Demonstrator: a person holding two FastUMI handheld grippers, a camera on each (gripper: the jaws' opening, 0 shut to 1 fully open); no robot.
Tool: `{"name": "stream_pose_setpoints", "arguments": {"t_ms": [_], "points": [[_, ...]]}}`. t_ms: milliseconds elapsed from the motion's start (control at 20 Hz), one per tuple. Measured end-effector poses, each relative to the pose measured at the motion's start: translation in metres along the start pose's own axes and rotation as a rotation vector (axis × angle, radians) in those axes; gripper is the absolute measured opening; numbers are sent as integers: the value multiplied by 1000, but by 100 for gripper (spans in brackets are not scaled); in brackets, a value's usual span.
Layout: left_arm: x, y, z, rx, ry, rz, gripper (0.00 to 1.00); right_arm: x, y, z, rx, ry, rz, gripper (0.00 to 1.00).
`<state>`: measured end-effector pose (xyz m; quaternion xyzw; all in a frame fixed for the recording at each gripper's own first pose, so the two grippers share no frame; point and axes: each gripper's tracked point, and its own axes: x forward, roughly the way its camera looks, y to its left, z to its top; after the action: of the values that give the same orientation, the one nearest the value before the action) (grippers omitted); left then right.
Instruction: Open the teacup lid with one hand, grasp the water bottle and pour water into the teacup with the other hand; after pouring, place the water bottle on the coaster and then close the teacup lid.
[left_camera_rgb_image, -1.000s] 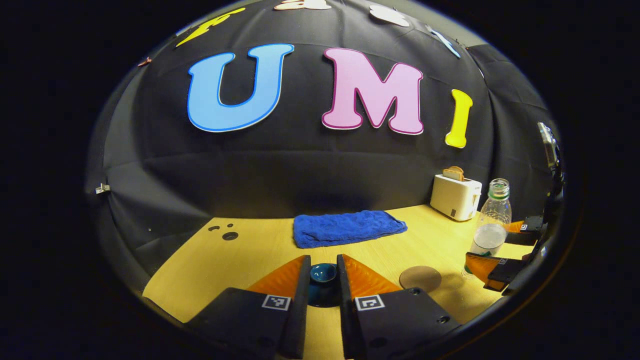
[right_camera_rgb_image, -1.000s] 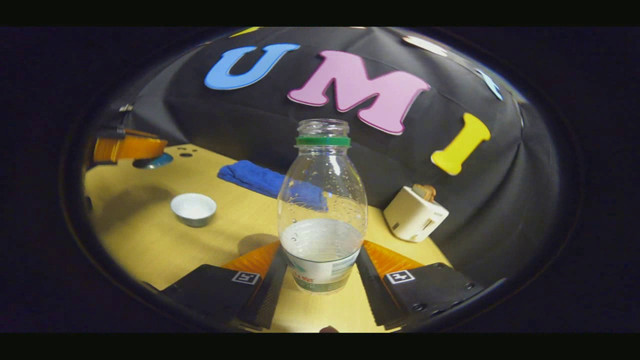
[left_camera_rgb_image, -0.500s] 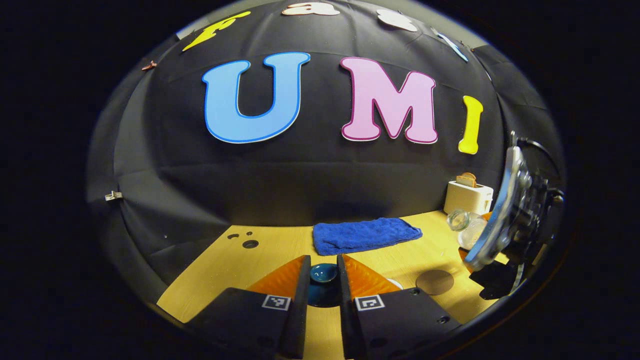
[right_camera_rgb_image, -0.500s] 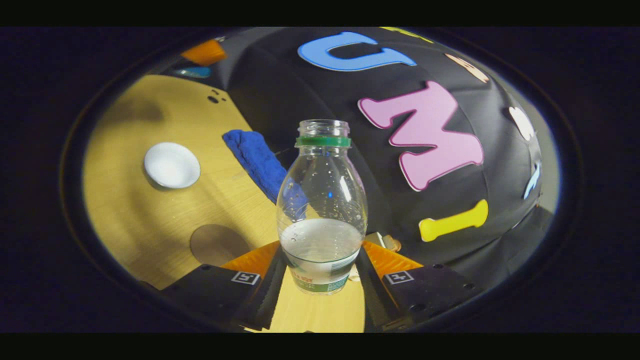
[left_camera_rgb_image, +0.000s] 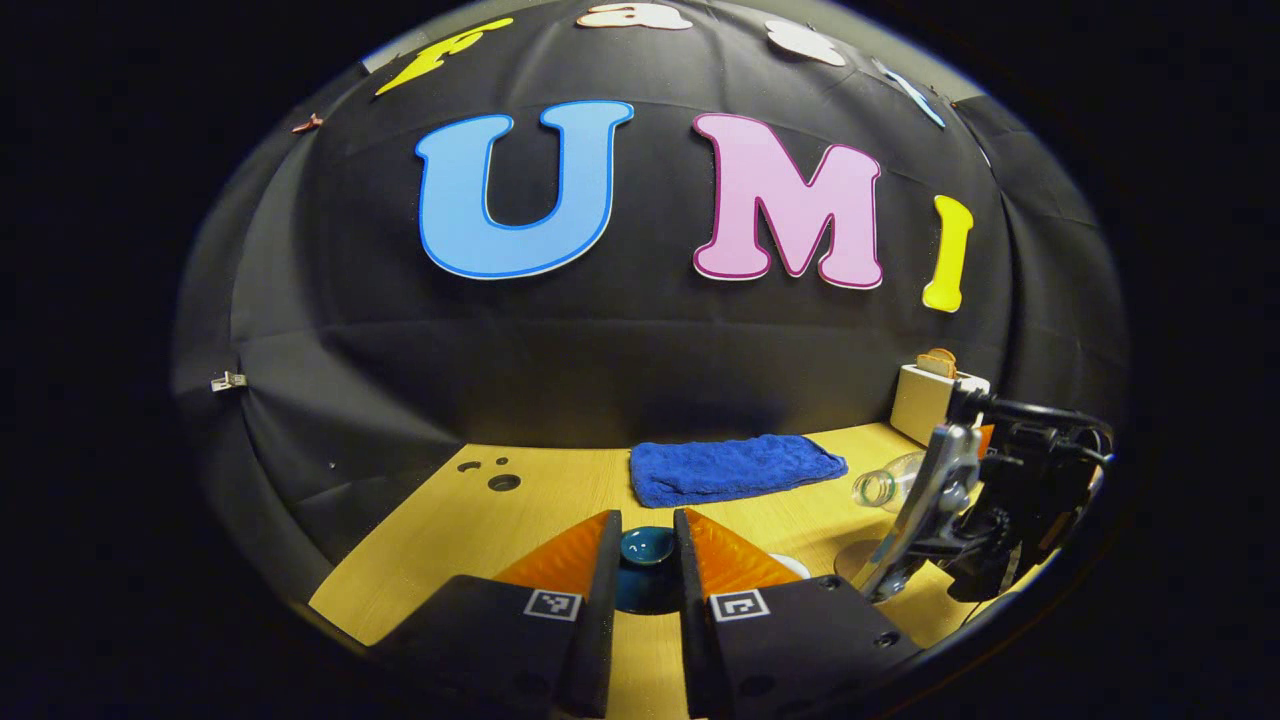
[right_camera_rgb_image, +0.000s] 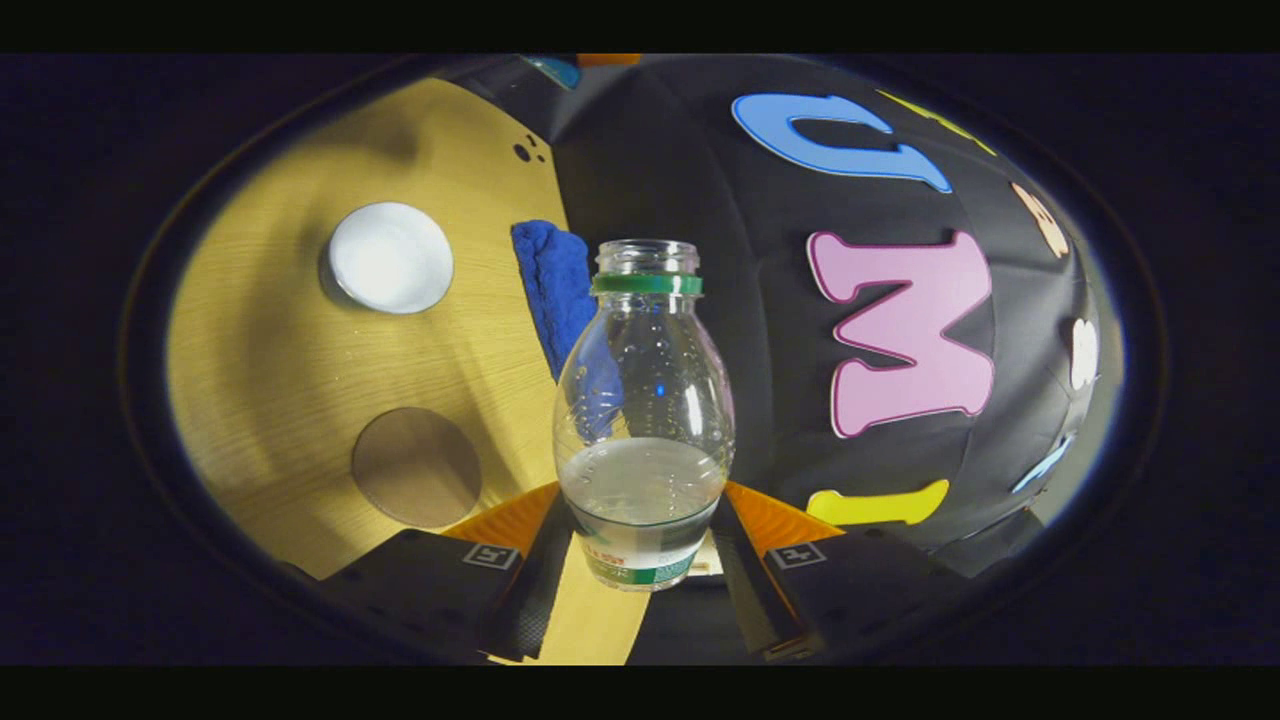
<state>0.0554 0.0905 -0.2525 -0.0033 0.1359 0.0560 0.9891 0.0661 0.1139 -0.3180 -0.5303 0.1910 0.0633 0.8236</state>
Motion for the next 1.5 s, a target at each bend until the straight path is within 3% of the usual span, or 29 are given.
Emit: {"name": "stream_pose_setpoints", "arguments": {"t_ms": [50, 100, 600, 700, 1450, 1500], "points": [[0, 1, 0, 1, -1, 2, 29, 4, 1, 2, -17, 0, 4, 72], [-1, 2, -1, 4, 1, 4, 32, 6, 1, 3, -41, -4, 3, 78], [-2, 10, -7, -9, 14, 26, 33, 23, -1, 19, -263, -62, -52, 75], [-1, 10, -8, -10, 16, 24, 33, 21, -1, 19, -287, -73, -58, 72], [-5, 14, -9, -16, 18, 23, 32, 25, -17, 36, -447, -138, -135, 75], [-4, 15, -9, -16, 18, 24, 33, 26, -18, 37, -456, -144, -142, 72]]}}
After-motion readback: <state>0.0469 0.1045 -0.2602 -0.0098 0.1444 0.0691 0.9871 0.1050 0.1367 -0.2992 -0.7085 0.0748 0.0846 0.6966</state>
